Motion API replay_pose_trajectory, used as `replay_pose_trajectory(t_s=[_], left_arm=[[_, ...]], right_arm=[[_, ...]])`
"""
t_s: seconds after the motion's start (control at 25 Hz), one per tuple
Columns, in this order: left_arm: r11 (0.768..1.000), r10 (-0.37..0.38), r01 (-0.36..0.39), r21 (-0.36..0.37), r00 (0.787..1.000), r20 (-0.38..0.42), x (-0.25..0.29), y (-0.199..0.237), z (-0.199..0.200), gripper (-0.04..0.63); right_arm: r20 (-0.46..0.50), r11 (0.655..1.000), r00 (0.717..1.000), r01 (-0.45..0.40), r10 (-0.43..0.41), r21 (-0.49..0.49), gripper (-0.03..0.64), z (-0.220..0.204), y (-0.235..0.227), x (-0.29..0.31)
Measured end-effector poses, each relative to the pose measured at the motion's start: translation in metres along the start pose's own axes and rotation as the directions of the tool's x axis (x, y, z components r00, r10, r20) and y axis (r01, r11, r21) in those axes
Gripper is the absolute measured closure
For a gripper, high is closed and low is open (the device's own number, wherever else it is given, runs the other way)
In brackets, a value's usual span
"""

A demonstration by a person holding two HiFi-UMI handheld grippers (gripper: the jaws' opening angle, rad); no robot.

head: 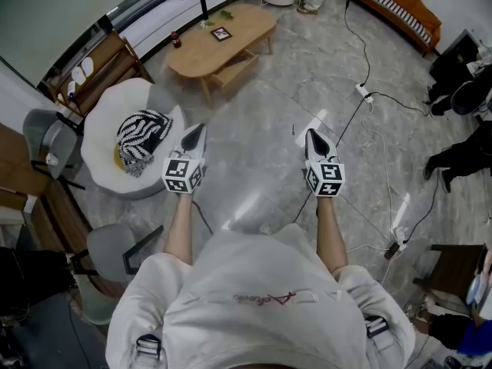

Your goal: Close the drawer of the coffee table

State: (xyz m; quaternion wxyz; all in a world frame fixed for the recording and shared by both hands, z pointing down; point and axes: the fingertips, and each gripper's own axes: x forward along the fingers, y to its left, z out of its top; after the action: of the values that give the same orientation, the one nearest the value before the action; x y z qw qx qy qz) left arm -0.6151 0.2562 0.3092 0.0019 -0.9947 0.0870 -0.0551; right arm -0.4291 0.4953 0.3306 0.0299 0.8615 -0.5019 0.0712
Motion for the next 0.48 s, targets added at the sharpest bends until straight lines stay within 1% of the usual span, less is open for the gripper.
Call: replay_pose_trajectory(t_s=[0.48], left_arm=[[1.0,0.012,-0.012,0.003,1.0,-0.013,0.013,-0.035,-0.004,0.595]], right_arm=[[-0.021,1.0,1.0,-0.019,0.019,0.021,0.612,-0.018,-0.023,-0.016]])
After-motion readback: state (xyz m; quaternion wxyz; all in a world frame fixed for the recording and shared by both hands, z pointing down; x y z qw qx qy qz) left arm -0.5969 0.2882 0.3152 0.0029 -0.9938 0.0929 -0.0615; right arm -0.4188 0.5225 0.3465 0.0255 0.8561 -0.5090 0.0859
